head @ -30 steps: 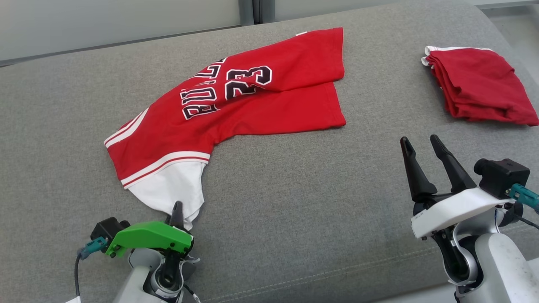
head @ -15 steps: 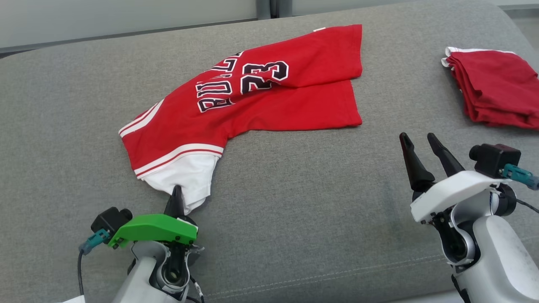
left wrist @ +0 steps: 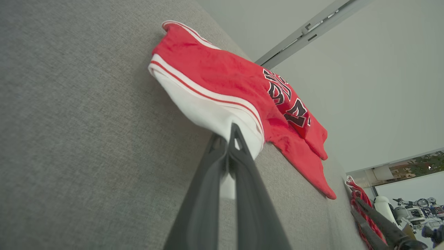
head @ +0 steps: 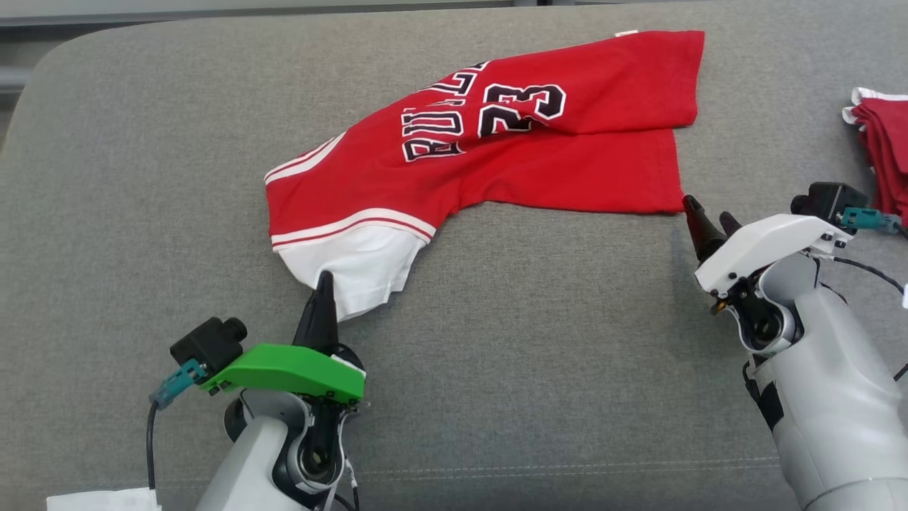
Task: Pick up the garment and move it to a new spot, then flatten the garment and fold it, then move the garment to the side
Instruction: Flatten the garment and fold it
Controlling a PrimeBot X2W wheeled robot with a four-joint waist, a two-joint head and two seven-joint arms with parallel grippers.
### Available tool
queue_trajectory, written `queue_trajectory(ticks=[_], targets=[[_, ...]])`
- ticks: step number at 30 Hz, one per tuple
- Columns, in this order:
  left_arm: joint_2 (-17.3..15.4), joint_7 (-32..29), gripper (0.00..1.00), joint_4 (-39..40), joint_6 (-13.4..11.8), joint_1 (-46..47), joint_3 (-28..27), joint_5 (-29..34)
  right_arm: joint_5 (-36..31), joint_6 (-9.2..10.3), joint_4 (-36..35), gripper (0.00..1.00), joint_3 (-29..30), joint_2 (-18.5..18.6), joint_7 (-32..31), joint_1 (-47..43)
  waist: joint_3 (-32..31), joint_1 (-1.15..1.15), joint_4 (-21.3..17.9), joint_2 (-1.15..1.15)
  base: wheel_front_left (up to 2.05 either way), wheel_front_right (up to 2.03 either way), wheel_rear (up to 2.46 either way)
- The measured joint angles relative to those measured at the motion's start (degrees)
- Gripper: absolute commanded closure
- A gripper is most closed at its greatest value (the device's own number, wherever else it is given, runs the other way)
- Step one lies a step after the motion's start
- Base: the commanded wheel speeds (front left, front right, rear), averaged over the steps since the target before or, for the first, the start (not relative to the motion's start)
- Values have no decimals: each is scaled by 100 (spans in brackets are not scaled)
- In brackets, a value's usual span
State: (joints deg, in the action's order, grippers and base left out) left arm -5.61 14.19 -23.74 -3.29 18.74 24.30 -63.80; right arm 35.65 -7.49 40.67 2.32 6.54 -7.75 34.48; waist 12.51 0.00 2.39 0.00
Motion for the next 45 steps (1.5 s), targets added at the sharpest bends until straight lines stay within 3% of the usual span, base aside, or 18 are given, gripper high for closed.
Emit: queue_trajectory(ticks=[7, 13, 14, 16, 18, 19, 25, 31, 36, 45], targets=[[46, -101, 100, 430, -112, -26, 254, 155, -49, 0, 1316, 0, 268, 44, 57, 692, 171, 0, 314, 0, 0, 0, 0], [77, -127, 100, 552, -135, -25, 376, 207, -65, -1, 1941, 0, 323, 101, 272, 1101, 272, 0, 527, 0, 0, 0, 0], [78, -127, 100, 560, -135, -25, 381, 216, -63, -1, 2013, 7, 322, 108, 290, 1154, 285, 0, 553, 0, 0, 0, 0], [78, -129, 100, 573, -135, -24, 390, 230, -56, -1, 2146, 53, 302, 126, 354, 1246, 307, 0, 597, 0, 0, 0, 0], [77, -127, 100, 579, -136, -23, 389, 237, -82, -1, 2237, 79, 243, 153, 456, 1305, 326, 0, 626, 0, 0, 0, 0], [76, -126, 100, 586, -136, -23, 383, 242, -81, 0, 2270, 100, 223, 152, 511, 1320, 327, 0, 632, 0, 0, 0, 0], [25, -51, 100, 713, -70, -25, 243, 243, 83, 0, 2178, 100, -99, 33, 636, 1351, 228, 0, 553, 0, 0, 0, 0], [-55, -9, 100, 1036, -22, -25, -36, 144, 620, 0, 1373, 100, -593, 45, 598, 1238, 30, 0, 360, 0, 0, 0, 0], [-203, -54, 100, 1448, -83, 19, -291, -11, 1156, 0, 469, 100, -929, 305, 532, 1100, -151, 0, 127, 0, 0, 0, 0], [-627, -457, 100, 2375, -441, 211, -671, -193, 1670, 0, -856, 100, -1193, 843, 369, 870, -595, 0, -281, 0, 0, 0, 0]])
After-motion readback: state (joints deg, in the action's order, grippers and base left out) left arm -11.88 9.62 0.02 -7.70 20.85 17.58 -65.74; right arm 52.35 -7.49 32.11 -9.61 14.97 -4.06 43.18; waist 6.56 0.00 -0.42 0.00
